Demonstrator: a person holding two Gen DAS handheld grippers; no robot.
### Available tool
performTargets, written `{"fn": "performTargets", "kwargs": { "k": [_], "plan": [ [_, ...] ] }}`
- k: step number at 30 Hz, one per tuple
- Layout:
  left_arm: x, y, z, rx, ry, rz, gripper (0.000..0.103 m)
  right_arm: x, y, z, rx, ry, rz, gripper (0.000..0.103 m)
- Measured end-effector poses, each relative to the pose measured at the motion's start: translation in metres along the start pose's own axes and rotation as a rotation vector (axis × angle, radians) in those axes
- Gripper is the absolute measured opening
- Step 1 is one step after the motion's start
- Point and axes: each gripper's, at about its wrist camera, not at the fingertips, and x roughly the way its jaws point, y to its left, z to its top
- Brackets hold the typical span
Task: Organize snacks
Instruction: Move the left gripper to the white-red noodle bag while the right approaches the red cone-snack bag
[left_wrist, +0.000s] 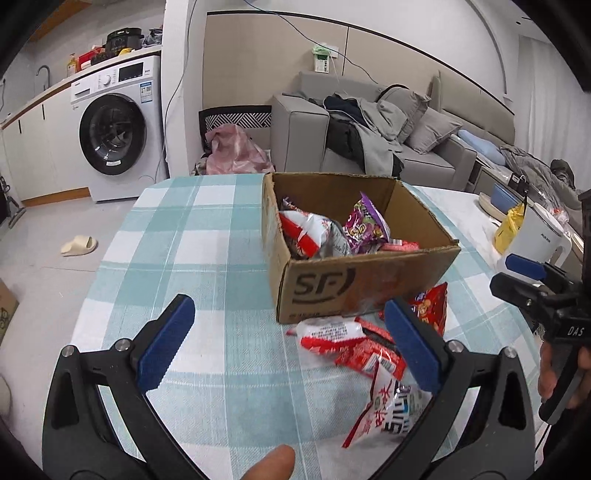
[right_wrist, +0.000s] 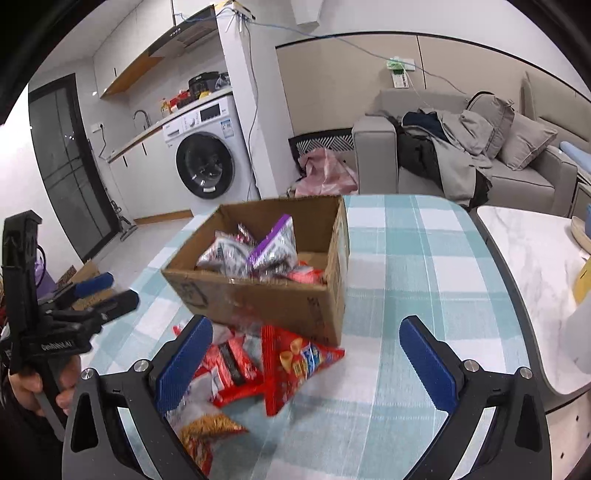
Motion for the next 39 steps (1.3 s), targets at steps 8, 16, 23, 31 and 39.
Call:
{"fn": "performTargets", "kwargs": {
  "k": [8,16,23,31,39],
  "plan": [
    [-0.018,0.007,-0.028,-0.024,0.009,0.020,0.102,-0.005,-0.002,-0.025,0.015,-0.018,0.005,0.103],
    [-0.010,0.009,-0.050,-0.044,0.052,-0.002,0.102,0.004,-0.006,-0.045,0.006,0.026,-0.004,0.103],
    [-0.006,-0.011,-0.060,0.020,0.094,-0.048,0.102,0.008,-0.008,-0.055,0.011,0.052,0.003,0.103],
    [-0.004,-0.031,-0.068,0.060,0.129,-0.100,0.102,0.010,-0.005,-0.061,-0.003,0.077,0.013,0.103],
    [0.007,-0.056,-0.074,0.098,0.179,-0.172,0.102,0.013,-0.008,-0.065,0.011,0.100,0.008,0.103]
  ]
}}
